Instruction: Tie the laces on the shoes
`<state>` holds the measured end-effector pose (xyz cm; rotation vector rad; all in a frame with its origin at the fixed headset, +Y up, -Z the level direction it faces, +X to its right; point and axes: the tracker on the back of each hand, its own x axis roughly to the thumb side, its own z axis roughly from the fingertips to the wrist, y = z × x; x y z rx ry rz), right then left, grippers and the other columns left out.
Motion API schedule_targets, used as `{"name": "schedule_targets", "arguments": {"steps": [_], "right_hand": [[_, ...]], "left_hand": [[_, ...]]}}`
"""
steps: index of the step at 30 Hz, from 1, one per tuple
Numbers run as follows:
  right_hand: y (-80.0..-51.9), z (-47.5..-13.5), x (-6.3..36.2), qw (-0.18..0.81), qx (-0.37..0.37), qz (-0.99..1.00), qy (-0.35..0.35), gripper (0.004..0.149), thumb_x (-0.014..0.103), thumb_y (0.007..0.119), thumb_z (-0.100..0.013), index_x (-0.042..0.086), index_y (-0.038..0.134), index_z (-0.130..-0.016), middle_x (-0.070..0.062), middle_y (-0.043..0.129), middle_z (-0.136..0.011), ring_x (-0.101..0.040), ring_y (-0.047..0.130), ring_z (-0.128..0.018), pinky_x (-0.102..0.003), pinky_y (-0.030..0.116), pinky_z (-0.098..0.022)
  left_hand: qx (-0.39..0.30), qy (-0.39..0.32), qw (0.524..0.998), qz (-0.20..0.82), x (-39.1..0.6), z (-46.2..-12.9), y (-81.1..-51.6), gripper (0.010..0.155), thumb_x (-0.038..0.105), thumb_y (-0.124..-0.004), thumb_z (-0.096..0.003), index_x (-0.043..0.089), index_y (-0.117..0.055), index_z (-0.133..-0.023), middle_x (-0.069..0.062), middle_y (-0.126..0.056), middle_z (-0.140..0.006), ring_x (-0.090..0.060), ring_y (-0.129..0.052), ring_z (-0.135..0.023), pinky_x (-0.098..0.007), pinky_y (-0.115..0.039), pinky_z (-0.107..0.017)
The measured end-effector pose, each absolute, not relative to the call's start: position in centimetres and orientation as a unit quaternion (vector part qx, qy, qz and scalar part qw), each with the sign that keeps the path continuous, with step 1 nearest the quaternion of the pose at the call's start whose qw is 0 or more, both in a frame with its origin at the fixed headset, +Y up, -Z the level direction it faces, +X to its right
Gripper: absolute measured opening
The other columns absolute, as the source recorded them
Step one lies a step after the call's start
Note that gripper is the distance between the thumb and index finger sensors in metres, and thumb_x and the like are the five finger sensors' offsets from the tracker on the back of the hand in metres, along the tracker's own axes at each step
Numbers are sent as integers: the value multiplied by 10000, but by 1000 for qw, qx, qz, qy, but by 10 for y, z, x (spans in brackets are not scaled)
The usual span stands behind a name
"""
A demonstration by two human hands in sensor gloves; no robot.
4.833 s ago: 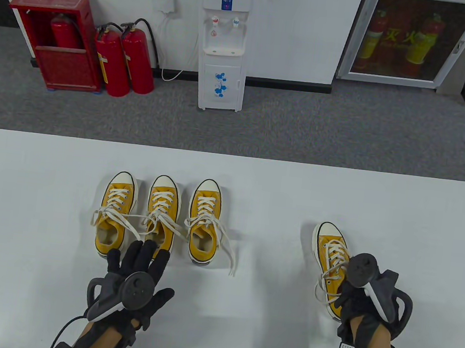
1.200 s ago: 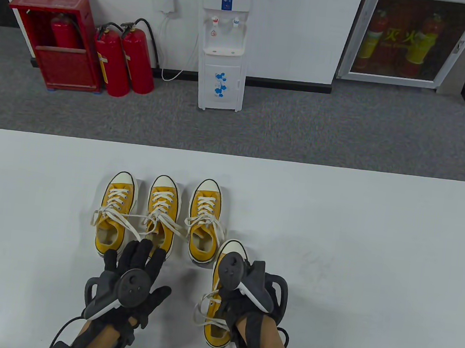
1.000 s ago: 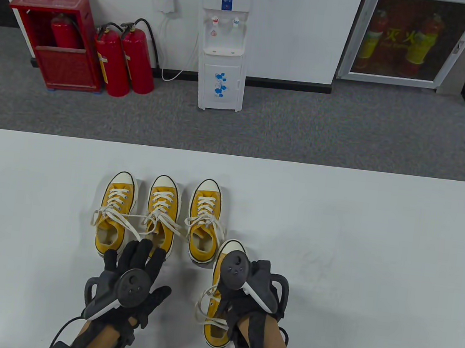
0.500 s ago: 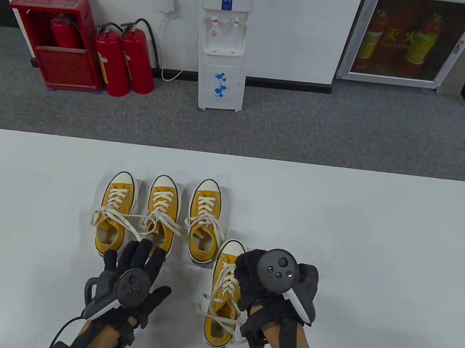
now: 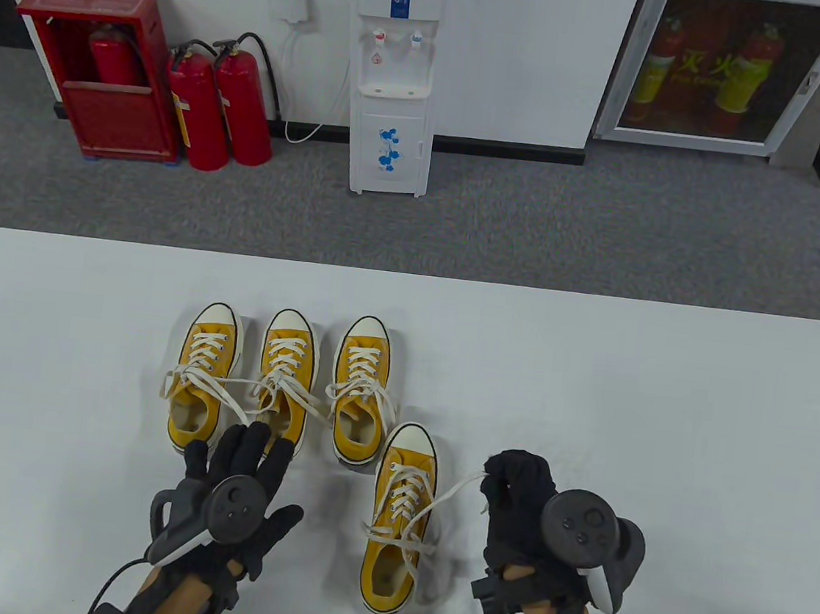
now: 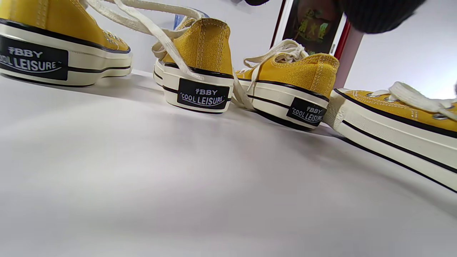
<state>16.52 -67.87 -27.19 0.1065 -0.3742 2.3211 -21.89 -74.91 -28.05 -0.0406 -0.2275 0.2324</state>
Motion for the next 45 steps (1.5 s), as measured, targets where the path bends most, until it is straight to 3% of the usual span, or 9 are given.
{"name": "schedule_targets", "arguments": {"steps": [6,13,19,22,25,34,41,45], "right_hand": [[-707,-270,187,379,30,909,-170,441,381,696,-413,176,734,-802,-74,719,-890,-120,958,-377,-416,816,-376],[-714,-270,188,350,30,920,-172,439,382,694,-415,179,731,-802,-71,716,-891,-121,957,-386,-418,814,-385],[-719,-272,187,349,26,921,-169,437,384,698,-415,180,735,-800,-70,720,-889,-122,959,-389,-420,815,-386],[-721,-273,188,348,24,923,-164,437,385,699,-416,180,733,-801,-70,718,-890,-123,960,-389,-420,814,-389],[-721,-273,188,351,22,922,-162,438,384,698,-417,179,732,-802,-70,717,-892,-124,959,-393,-421,813,-391],[-722,-273,188,347,21,924,-159,437,386,699,-418,181,733,-802,-70,717,-891,-123,959,-392,-420,813,-390],[-722,-274,189,349,17,923,-158,437,385,701,-418,178,733,-802,-71,716,-892,-124,958,-395,-421,813,-392],[-722,-274,189,349,15,923,-159,437,384,702,-418,178,733,-802,-72,716,-892,-124,959,-392,-421,813,-392]], "left_hand": [[-20,-111,986,126,-220,-281,-750,863,662,-661,-448,312,-296,-1147,-90,-166,-1254,-463,-190,-1173,-801,-93,-701],[5,-129,983,129,-212,-275,-742,854,656,-665,-450,312,-307,-1145,-91,-180,-1254,-454,-218,-1178,-800,-116,-709],[5,-177,968,176,-181,-268,-722,856,659,-682,-447,325,-318,-1146,-80,-202,-1262,-428,-317,-1190,-785,-199,-753],[-19,-207,957,200,-157,-269,-711,861,662,-703,-442,329,-336,-1146,-74,-216,-1266,-410,-434,-1178,-749,-313,-787],[-37,-233,951,201,-133,-273,-706,835,640,-745,-436,321,-420,-1135,-83,-309,-1263,-399,-588,-1124,-712,-442,-779],[-96,-256,954,121,-90,-277,-719,779,550,-884,-415,308,-596,-1097,-76,-464,-1253,-418,-637,-1110,-737,-449,-769],[-40,-238,963,117,-86,-276,-719,514,449,-842,-452,356,-825,-957,-22,-727,-1163,-384,-792,-1039,-712,-531,-750],[-34,-226,959,170,-94,-279,-706,455,457,-811,-460,351,-905,-893,-24,-863,-1081,-371,-880,-974,-696,-571,-734]]}}
